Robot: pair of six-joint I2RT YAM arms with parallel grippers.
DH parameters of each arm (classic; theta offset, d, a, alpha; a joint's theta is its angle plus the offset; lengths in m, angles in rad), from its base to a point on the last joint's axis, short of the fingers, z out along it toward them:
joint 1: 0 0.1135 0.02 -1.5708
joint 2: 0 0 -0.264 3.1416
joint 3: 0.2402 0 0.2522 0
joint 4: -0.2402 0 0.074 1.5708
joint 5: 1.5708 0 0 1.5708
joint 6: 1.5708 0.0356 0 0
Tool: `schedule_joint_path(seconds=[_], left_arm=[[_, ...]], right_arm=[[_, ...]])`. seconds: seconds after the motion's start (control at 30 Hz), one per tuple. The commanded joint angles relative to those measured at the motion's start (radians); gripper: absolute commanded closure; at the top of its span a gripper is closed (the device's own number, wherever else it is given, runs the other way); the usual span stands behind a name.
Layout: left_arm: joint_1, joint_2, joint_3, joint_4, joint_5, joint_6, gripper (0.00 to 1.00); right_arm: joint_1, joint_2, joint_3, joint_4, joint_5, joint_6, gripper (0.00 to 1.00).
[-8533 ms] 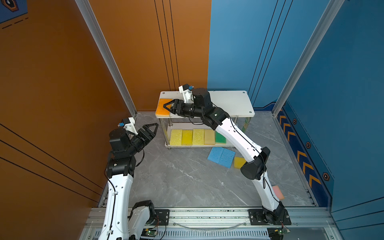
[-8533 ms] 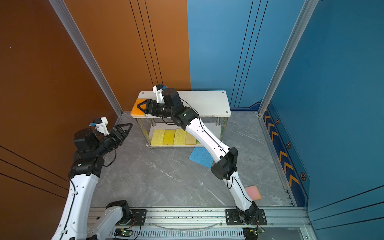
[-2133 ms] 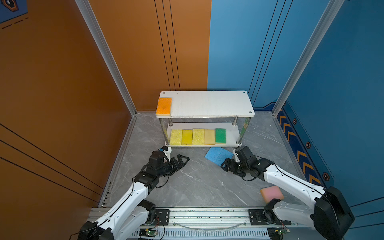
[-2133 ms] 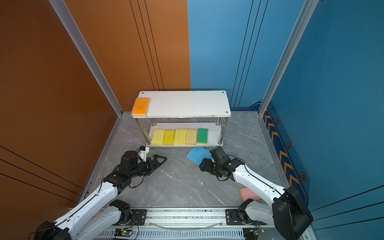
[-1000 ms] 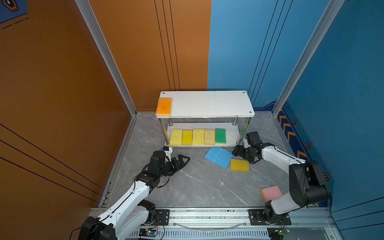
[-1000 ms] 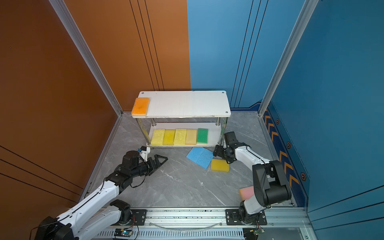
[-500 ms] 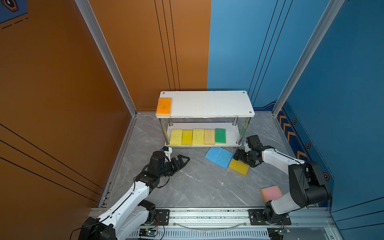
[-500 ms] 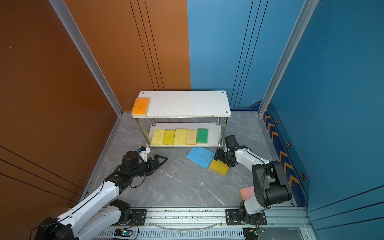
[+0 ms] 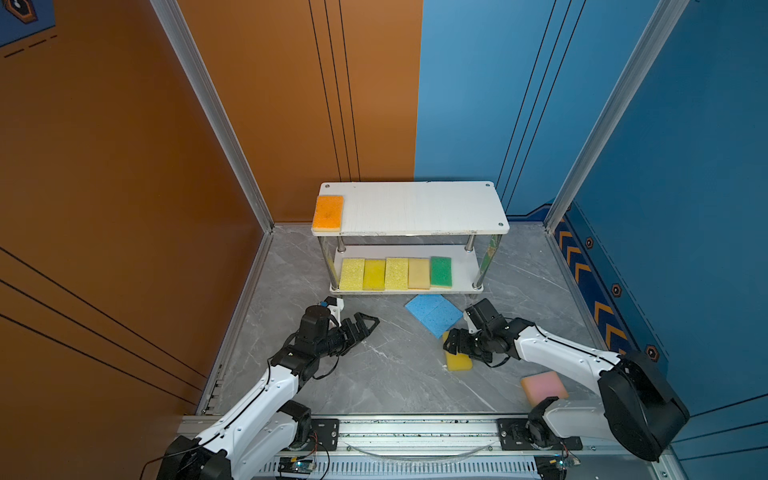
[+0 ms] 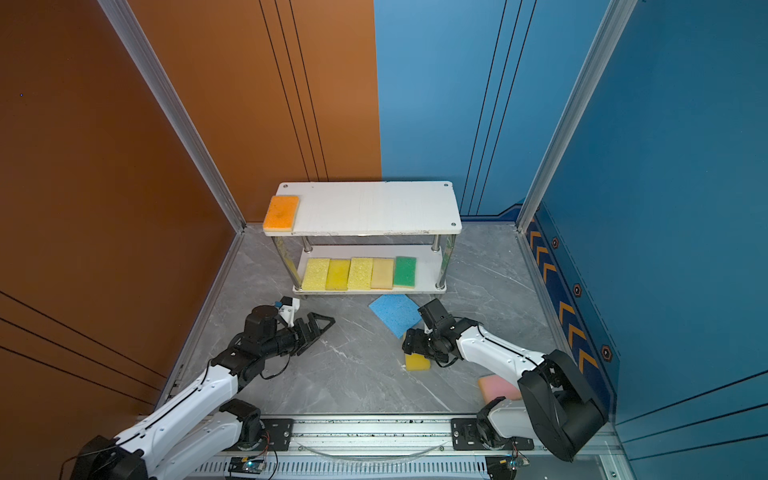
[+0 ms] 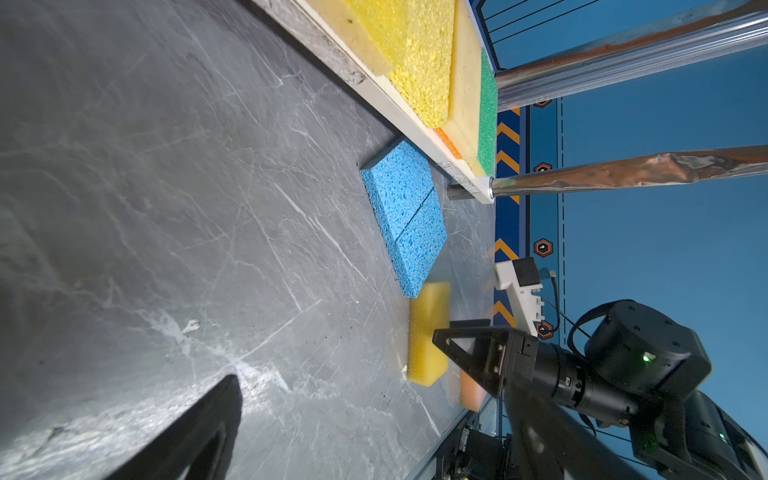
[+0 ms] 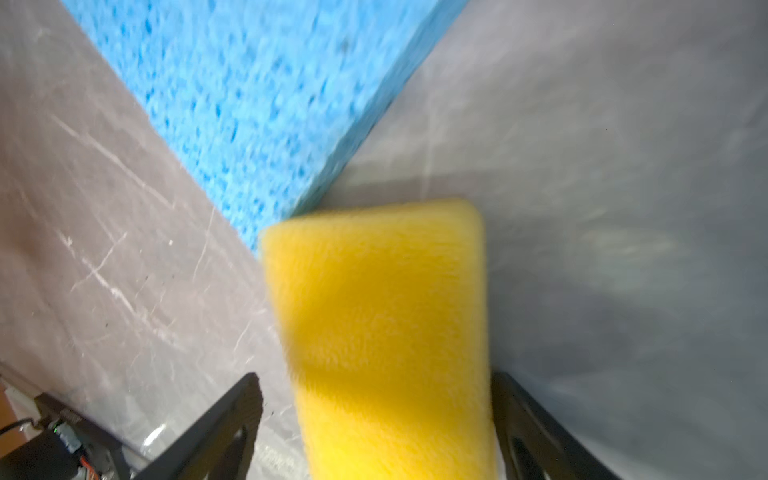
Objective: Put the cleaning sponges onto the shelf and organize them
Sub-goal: 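Close the right gripper on the yellow sponge's edge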
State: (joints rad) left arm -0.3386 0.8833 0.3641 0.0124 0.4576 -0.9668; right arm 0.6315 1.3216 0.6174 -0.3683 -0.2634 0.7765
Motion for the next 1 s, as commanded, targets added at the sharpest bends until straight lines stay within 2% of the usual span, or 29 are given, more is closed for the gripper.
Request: schedule_joint_path(seconds=[0.0, 0.07, 0.27, 0.43, 0.67, 0.97], left_arm=[[0.001, -0.016, -0.019, 0.020, 0.021, -0.008, 0.02], [-0.003, -0.017, -0.023, 0.022, 0.014, -0.010, 0.03], [-0.016, -0.007, -0.025, 0.023, 0.010, -0.014, 0.06], [-0.020, -0.018, -0.031, 0.023, 0.014, -0.028, 0.07], [-0.019, -0.025, -0.034, 0.023, 0.013, -0.034, 0.10], [-0.014, -0.037, -0.048, 0.033, 0.010, -0.033, 0.11]], right_arm=[[0.063, -0.007, -0.001, 0.051, -0.020, 0.118, 0.13], [0.106, -0.011, 0.018, 0.031, -0.009, 0.112, 0.12], [0.077, 0.006, 0.042, -0.002, 0.008, 0.060, 0.13], [0.101, -0.001, 0.045, -0.011, 0.082, 0.071, 0.15], [0.090, -0.024, 0.034, -0.009, 0.139, 0.070, 0.21], [0.077, -0.060, -0.016, 0.024, 0.156, 0.085, 0.33]])
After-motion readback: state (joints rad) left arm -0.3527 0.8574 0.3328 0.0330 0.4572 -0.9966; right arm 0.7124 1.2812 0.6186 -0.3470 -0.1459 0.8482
